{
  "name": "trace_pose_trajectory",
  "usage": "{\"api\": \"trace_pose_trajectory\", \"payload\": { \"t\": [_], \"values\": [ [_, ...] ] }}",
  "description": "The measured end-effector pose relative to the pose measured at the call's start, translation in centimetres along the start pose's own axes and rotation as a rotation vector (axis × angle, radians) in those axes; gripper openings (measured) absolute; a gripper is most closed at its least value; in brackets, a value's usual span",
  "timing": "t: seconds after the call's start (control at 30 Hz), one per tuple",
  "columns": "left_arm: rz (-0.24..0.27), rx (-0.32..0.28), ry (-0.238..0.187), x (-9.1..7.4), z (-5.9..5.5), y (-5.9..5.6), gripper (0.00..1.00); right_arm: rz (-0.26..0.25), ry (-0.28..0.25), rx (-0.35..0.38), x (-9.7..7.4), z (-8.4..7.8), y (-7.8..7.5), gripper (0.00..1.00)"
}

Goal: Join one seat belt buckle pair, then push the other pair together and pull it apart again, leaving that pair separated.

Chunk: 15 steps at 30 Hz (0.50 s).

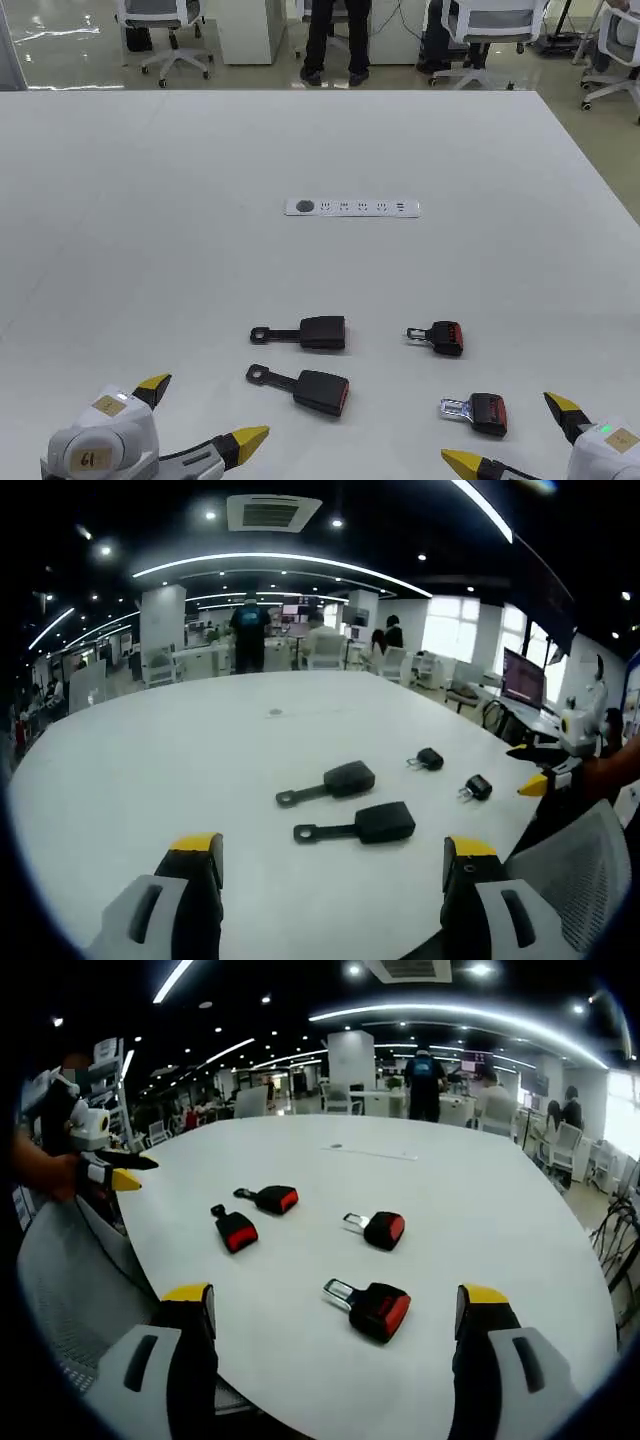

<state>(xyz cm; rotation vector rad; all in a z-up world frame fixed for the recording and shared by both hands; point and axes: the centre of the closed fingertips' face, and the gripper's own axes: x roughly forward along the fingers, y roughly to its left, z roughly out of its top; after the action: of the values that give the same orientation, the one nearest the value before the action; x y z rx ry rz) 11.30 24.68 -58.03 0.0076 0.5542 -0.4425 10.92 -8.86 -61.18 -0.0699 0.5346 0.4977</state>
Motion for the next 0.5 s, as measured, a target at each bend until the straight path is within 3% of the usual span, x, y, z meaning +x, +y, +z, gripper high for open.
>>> {"api": "trace_pose_trajectory", "payload": {
  "t": [0.5],
  "values": [
    [-0.003,-0.003,0.008,-0.52,-0.4,-0.36,0.88,-0.001,0.011,0.008,-0.2,-0.61,0.1,0.99]
  ]
}}
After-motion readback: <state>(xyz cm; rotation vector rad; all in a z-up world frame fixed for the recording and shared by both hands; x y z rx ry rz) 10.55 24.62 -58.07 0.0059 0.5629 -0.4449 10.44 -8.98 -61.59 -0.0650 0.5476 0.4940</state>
